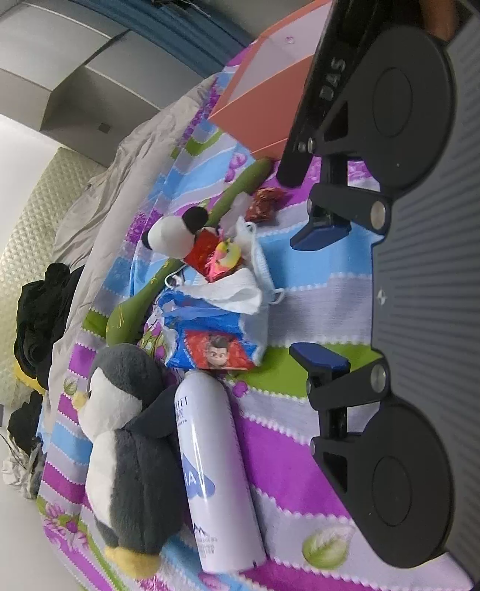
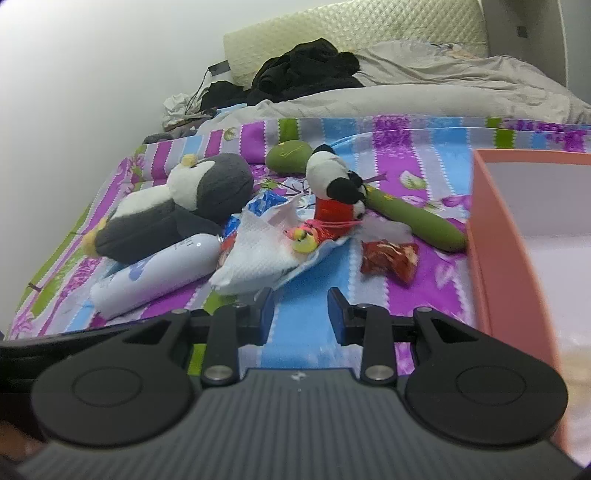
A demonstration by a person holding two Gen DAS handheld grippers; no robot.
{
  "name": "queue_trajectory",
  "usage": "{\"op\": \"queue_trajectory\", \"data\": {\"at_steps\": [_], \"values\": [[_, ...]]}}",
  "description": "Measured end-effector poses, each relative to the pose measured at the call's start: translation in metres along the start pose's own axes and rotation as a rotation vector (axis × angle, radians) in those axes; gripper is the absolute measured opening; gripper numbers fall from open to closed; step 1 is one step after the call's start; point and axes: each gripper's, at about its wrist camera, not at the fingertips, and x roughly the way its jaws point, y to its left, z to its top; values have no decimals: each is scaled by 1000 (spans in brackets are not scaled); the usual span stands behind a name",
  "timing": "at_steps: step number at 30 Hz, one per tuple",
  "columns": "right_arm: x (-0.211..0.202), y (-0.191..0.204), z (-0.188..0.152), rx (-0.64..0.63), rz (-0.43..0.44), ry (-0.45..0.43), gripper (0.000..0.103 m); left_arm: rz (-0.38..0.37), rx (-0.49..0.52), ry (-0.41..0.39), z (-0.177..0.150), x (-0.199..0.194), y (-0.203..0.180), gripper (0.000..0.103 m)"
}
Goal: Organize soft objects
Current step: 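Grasp the white tissue with the left tool while the right tool reaches the pink toy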
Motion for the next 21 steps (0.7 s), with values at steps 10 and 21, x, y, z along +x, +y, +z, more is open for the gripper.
{"op": "queue_trajectory", "data": {"at_steps": [10,21], "values": [[57,-5,26,0,-5,-25,35,-36,-17,17,14,50,5,49],[113,-1,39,-17,-27,15,35,-31,-78,-4,22,73,16,20]]}}
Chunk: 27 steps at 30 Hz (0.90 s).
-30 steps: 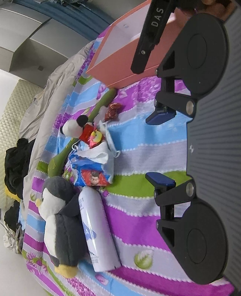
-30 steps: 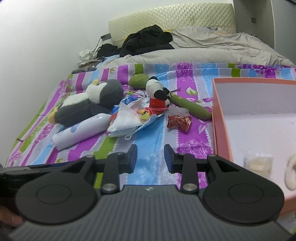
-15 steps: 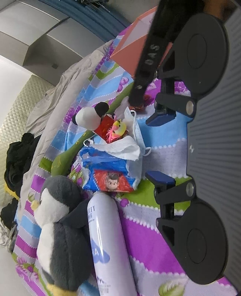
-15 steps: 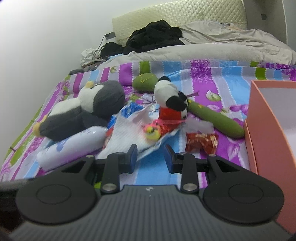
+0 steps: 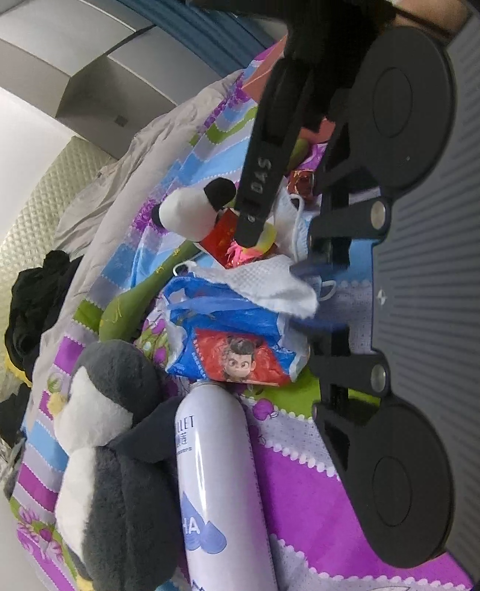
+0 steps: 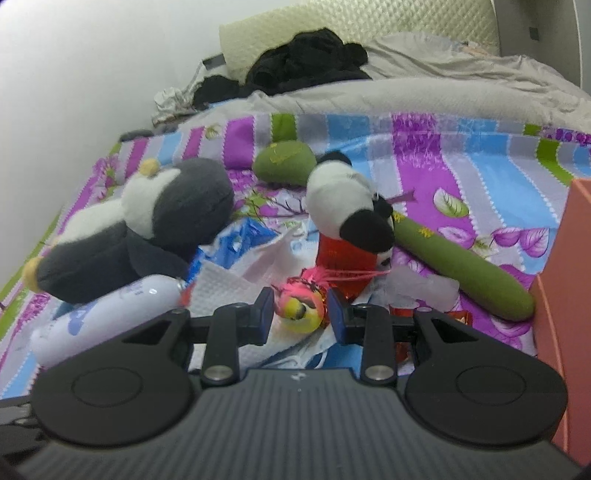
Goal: Organize soft objects
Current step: 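Grasp the white tissue with the left tool while the right tool reaches the pink toy, then lift the tissue with the left tool while the right tool grasps the pink-yellow toy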
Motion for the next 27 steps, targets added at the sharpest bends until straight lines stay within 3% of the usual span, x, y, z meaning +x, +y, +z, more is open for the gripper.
{"op": "queue_trajectory", "data": {"at_steps": [2,5,18,27], "values": [[7,-1,-2,7,-3,18,35,2,2,13,0,4,2,12],[9,-3,-6,26,18,14,35,-9,3,12,-1,4,4,6],[-33,-1,-14,24,-16,-23,33,-44,28,-9,-9,-37,-14,4],[-76,8,-35,-10,-68,1,33,-68,17,5,-30,-80,-14,4]]}}
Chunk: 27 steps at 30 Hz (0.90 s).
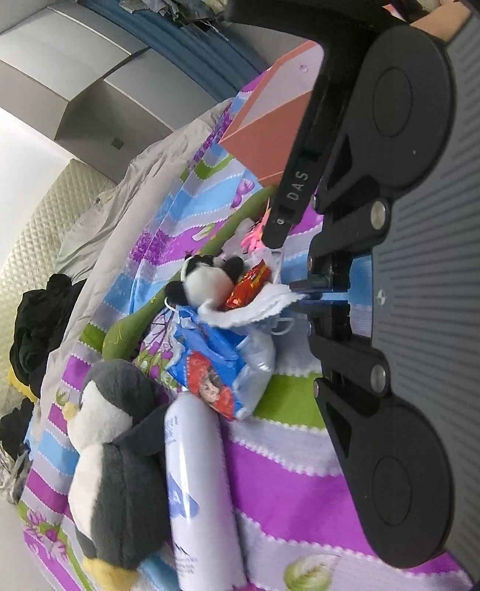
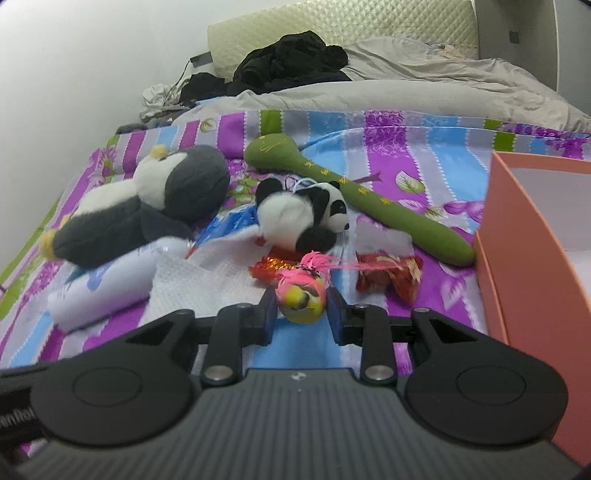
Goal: Organize soft objects
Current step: 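Lift the tissue with the left tool while the right tool grasps the pink-yellow toy, then hold the tissue with the left tool while the right tool regrasps the pink toy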
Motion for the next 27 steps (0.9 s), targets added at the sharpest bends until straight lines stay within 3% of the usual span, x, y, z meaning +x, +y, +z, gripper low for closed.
{"op": "queue_trajectory", "data": {"at_steps": [13,27], "values": [[-48,20,-45,-80,-66,87,32,6,-6,78,-43,-56,16,4],[-72,27,-87,-108,-119,211,32,19,16,206,-71,-84,27,4]]}}
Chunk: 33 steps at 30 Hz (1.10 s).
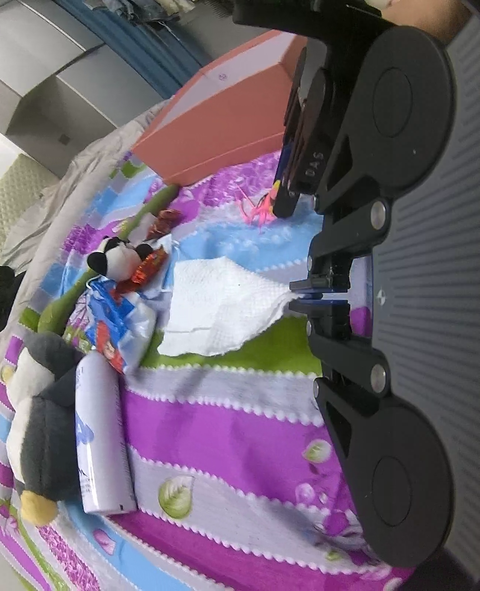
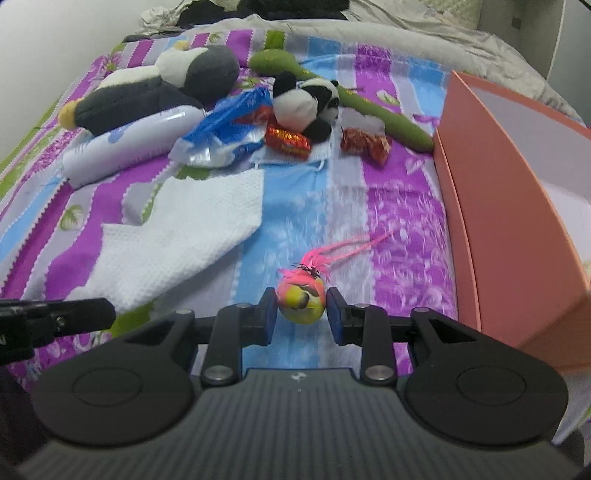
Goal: Organize soft objects
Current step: 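Hold the tissue with the left tool while the right tool regrasps the pink toy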
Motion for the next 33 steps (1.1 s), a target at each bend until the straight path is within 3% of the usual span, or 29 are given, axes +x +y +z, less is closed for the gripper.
{"op": "queue_trajectory", "data": {"at_steps": [7,9,10,11,13,15,23,27,33], "values": [[-10,1,-10,32,0,34,33,17,46,47,-12,-7,3,5],[-12,0,-10,39,1,38,33,26,41,66,-12,-5,4,12],[-12,-1,-9,44,3,42,34,22,40,73,-11,-4,5,24],[-13,-2,-9,49,6,46,36,20,38,72,-10,-4,5,45],[-13,-5,-8,64,6,52,44,29,41,58,-8,-5,4,62],[-14,-6,-7,77,8,51,51,34,63,56,-4,-4,2,62],[2,-3,0,65,6,74,51,123,183,77,14,33,-3,62],[13,-7,1,55,22,103,50,132,246,85,17,50,-10,62],[23,-15,0,59,46,115,39,166,350,93,18,71,-20,62]]}}
